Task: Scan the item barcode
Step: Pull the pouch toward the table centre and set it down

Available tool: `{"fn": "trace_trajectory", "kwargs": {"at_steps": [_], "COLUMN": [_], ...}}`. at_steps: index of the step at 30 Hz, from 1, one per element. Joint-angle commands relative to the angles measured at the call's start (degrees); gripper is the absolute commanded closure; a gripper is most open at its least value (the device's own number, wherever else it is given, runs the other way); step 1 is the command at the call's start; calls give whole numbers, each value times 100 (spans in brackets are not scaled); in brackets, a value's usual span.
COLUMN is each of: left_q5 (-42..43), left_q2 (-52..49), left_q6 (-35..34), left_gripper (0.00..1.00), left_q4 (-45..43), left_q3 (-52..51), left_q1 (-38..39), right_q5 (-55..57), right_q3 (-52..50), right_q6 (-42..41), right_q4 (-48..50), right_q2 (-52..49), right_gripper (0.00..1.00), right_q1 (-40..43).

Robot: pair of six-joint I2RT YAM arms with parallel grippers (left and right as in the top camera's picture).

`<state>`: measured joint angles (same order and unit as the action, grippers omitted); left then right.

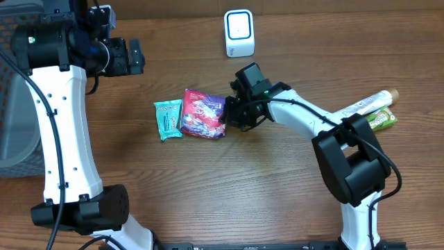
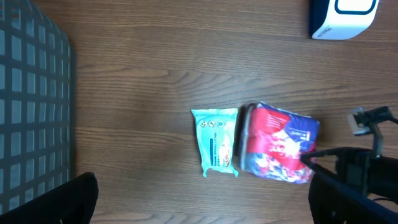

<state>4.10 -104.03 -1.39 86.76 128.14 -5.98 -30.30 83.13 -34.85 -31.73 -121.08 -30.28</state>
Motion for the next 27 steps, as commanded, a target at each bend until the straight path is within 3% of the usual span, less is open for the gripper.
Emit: {"fn": "trace_trajectory", "kwargs": {"at_steps": [1,5,9,17,27], "left_q5": [-2,-4,-4,-4,-2], "left_q2": [-48,-48,-48,-48,-48], "left_q6": [-33,-33,-33,-33,-33], "left_gripper": [1,0,0,1,0], "left_q4": [-7,-7,-4,-7,-7], "left_q3": [22,22,22,22,22], "left_q1": [28,28,28,28,28], "right_q5": [90,1078,2920,6100,6474], "right_q3": [81,227,487,658,658], "right_q6": [439,754,839,262,186], "right_q4": [-354,-1207,-2404,-4301,-4557], "right_q2": [599,1353,1969,1718,1143], "right_gripper": [96,96,96,96,96], "right_q1": [302,496,446,-337,-763]}}
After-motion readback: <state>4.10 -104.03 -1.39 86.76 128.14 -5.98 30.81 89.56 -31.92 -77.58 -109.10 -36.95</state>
